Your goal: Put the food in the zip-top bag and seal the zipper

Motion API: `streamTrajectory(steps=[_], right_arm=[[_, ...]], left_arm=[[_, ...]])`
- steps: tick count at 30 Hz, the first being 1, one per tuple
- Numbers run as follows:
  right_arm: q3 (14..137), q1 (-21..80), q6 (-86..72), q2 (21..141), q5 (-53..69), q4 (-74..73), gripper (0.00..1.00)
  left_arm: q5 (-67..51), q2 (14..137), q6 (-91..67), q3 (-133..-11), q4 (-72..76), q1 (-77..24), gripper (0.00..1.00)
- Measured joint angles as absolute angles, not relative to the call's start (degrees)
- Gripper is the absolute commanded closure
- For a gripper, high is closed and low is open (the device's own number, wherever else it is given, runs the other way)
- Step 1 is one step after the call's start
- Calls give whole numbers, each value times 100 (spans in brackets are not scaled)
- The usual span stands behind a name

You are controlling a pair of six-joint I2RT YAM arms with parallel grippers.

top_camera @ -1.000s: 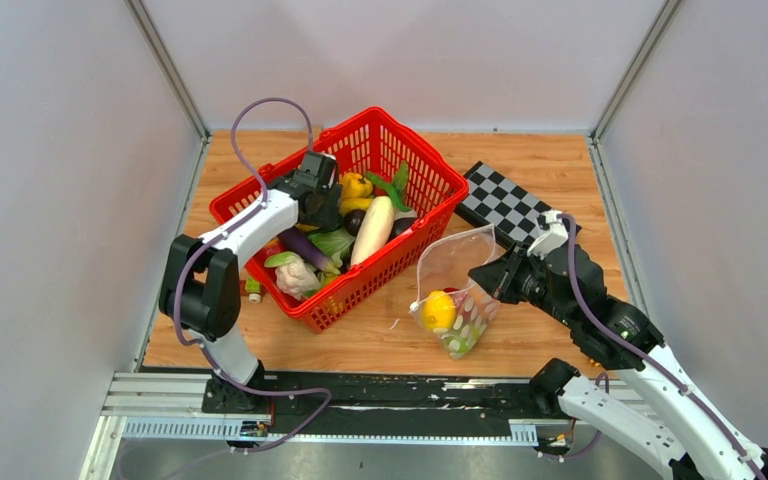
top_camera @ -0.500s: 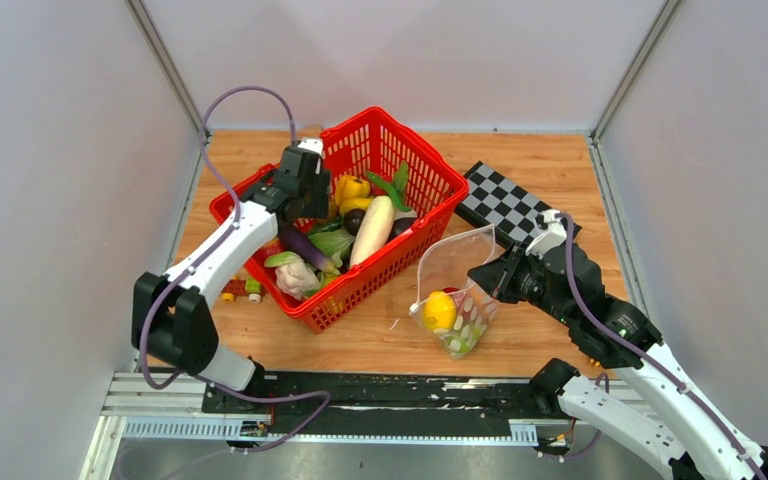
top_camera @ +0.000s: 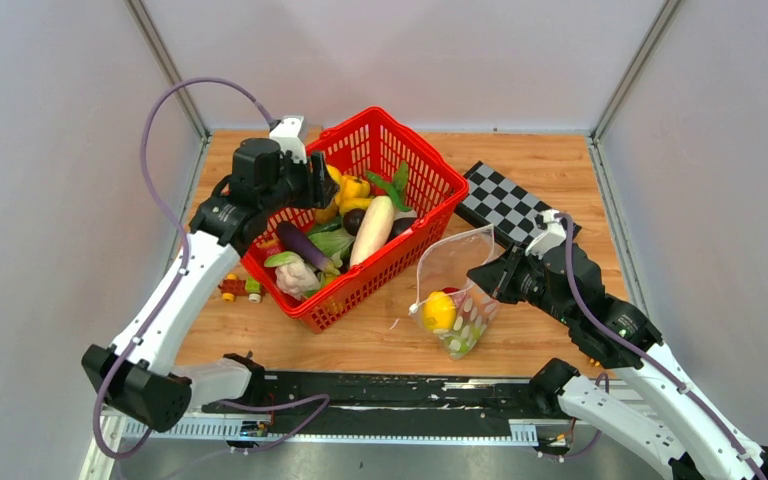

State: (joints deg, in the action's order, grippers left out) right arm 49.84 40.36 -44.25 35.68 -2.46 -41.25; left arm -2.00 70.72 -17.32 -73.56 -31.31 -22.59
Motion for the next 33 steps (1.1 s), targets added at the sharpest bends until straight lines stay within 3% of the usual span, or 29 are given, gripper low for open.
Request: streamTrajectory(steps=[14, 33], right_arm=[[5006, 4036, -4423, 3564, -150, -4136, 100], [5011, 4036, -4423, 3581, -148, -4132, 100]], left_arm=[[-1881, 6827, -2189, -7677, -2300, -4176, 52], [-2886, 7190, -2838, -6855, -1009, -4974, 47]])
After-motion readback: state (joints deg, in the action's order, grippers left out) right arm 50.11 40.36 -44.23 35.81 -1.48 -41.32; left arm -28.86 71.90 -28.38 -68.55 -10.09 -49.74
